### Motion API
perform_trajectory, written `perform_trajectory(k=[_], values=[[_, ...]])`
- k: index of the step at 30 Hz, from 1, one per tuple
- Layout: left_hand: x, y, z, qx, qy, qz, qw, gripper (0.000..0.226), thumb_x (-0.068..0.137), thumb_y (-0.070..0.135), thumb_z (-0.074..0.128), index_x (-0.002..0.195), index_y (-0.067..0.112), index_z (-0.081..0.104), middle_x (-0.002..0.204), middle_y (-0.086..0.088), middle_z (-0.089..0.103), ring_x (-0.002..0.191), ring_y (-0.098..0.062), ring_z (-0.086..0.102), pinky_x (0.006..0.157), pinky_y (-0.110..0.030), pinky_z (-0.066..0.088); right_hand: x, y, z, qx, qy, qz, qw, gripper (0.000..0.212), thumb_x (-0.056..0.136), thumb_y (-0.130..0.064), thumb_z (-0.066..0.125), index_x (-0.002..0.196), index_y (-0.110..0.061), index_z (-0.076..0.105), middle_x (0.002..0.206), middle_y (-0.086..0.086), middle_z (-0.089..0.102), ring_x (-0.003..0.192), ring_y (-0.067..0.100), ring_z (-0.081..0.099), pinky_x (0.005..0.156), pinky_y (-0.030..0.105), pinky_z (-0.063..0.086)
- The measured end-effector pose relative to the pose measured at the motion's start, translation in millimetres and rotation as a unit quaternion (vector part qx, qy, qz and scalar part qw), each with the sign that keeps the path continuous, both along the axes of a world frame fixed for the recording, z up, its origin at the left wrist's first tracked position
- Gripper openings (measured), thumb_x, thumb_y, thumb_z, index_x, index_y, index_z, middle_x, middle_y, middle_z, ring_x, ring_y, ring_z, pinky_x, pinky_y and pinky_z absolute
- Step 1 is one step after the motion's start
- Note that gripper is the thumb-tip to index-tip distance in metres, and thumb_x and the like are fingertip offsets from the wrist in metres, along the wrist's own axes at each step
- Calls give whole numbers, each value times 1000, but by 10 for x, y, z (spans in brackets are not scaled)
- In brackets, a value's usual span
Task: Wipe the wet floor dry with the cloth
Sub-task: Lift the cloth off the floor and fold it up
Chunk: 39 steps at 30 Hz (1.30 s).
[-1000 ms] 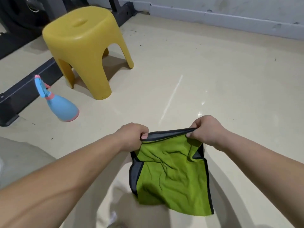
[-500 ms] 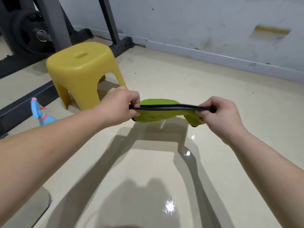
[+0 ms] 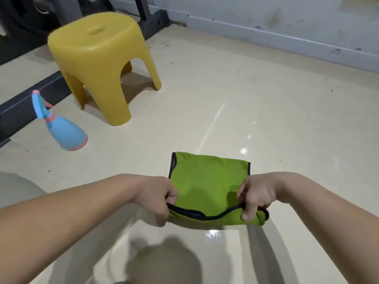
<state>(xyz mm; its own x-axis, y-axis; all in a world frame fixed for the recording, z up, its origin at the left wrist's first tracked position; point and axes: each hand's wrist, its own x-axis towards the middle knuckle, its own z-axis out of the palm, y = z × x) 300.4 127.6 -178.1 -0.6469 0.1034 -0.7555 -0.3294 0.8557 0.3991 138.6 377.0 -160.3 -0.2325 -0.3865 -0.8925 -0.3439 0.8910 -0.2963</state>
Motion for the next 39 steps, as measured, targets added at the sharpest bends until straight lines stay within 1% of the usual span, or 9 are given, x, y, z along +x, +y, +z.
perform_trajectory(k=[5, 9, 11, 14, 19, 25, 30, 36, 39], values=[[-339, -188, 46, 116, 47, 201, 971, 13, 74, 9, 73, 70, 14, 62, 66, -2, 54, 64, -18, 55, 60, -31, 48, -195, 104, -67, -80, 38, -161, 983, 14, 77, -8, 81, 82, -17, 71, 83, 7, 69, 74, 27, 68, 63, 33, 58], [-624, -291, -224, 94, 168, 346, 918, 5, 88, 7, 74, 92, 5, 71, 75, -1, 63, 71, -19, 61, 66, -33, 54, -359, 78, -314, -225, 192, -355, 887, 13, 84, -11, 77, 93, -10, 68, 85, 9, 64, 71, 25, 59, 64, 38, 53], [-689, -291, -433, 69, 213, 406, 886, 30, 89, 13, 77, 118, 13, 68, 100, -4, 69, 86, -23, 68, 81, -35, 58, -397, 45, -456, -252, 237, -422, 838, 22, 88, -16, 72, 108, -18, 64, 91, 4, 65, 79, 24, 63, 79, 42, 56], [-646, -256, -718, -67, 189, 383, 902, 70, 81, 34, 83, 141, 17, 51, 131, -5, 59, 112, -28, 65, 97, -41, 54, -315, 64, -691, -186, 245, -445, 841, 29, 84, -18, 67, 111, -22, 57, 91, 4, 64, 82, 27, 63, 77, 39, 54], [-522, -25, -865, -81, 145, 473, 865, 68, 74, 47, 88, 118, 16, 47, 110, -2, 59, 101, -29, 63, 79, -37, 51, -30, 102, -952, -127, 240, -485, 831, 29, 80, -23, 76, 77, -10, 50, 71, 7, 52, 65, 29, 50, 56, 30, 37], [-593, 229, -845, 55, 90, 609, 786, 42, 67, 11, 85, 104, 5, 63, 98, -14, 68, 82, -30, 67, 68, -35, 58, 44, -11, -902, -158, 40, -668, 726, 26, 79, -9, 84, 91, 2, 63, 87, 17, 69, 71, 34, 67, 60, 37, 56], [-618, 312, -528, 170, 51, 627, 759, 31, 75, 2, 73, 105, 10, 67, 106, -22, 71, 87, -39, 71, 75, -51, 59, 51, -80, -712, -188, -21, -655, 731, 15, 77, -3, 71, 82, -9, 58, 60, 7, 51, 41, 19, 43, 47, 27, 42], [-651, 532, -192, 276, 88, 569, 770, 42, 68, 17, 78, 108, 10, 68, 102, -19, 78, 91, -38, 77, 82, -54, 64, 116, -410, -296, -319, 40, -533, 783, 40, 74, 5, 68, 71, -20, 37, 61, 1, 39, 48, 19, 35, 41, 23, 29], [-688, 636, -82, 341, 85, 566, 746, 17, 84, 12, 69, 99, 7, 63, 80, -12, 75, 69, -29, 74, 65, -38, 61, 157, -556, -136, -334, 61, -453, 824, 33, 72, 3, 69, 82, -17, 45, 72, 6, 44, 60, 22, 41, 45, 26, 33]])
